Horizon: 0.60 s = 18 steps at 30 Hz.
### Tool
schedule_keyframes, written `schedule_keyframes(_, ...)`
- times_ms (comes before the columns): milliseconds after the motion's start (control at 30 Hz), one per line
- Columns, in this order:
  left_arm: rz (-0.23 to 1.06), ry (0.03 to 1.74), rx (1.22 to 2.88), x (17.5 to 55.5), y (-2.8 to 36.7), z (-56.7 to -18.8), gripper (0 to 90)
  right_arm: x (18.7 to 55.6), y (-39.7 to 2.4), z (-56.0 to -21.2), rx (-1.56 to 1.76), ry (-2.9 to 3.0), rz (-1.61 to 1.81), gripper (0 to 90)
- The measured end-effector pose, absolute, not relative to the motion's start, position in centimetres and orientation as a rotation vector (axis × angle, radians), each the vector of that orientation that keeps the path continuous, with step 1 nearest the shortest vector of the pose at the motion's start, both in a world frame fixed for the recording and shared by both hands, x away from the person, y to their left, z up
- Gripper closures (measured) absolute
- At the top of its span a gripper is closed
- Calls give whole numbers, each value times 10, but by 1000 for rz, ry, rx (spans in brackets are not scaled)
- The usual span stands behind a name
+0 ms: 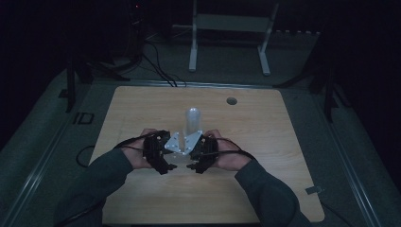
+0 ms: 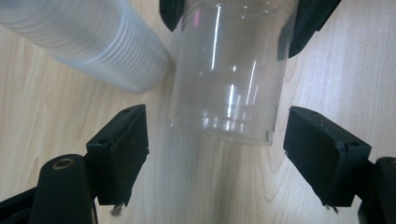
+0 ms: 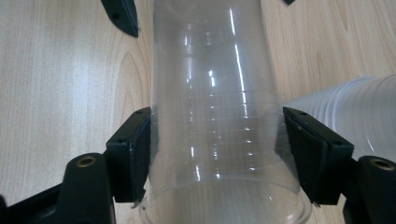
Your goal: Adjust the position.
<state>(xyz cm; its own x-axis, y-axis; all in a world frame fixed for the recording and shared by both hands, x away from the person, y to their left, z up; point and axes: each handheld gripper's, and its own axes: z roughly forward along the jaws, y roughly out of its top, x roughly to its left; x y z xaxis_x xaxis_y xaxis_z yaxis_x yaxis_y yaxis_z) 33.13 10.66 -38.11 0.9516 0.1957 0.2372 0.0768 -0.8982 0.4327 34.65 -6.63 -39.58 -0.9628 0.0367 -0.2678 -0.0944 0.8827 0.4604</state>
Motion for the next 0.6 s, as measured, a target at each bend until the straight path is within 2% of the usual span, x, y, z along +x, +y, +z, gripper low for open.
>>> schedule_keyframes(100, 371, 171, 2702, 332, 105, -382, 229, 346, -66, -396, -46, 2785, 712, 299)
schedule_keyframes(133, 386, 84, 2775, 336, 106, -378, 235, 344, -66, -395, -43, 2787, 717, 300)
schedule_keyframes(167, 383, 75, 2786, 336, 105, -378, 235, 344, -66, -395, -43, 2787, 717, 300)
schedule_keyframes(300, 372, 29, 2815, 339, 105, -377, 302, 343, -66, -394, -39, 2777, 729, 300)
schedule_keyframes(333, 337, 160, 2706, 334, 103, -385, 323, 341, -65, -394, 20, 2770, 752, 300)
schedule_keyframes(433, 331, 146, 2712, 335, 105, -385, 382, 339, -64, -395, 80, 2765, 776, 299)
schedule_keyframes(600, 315, 156, 2695, 335, 106, -386, 410, 340, -66, -395, 28, 2784, 774, 278)
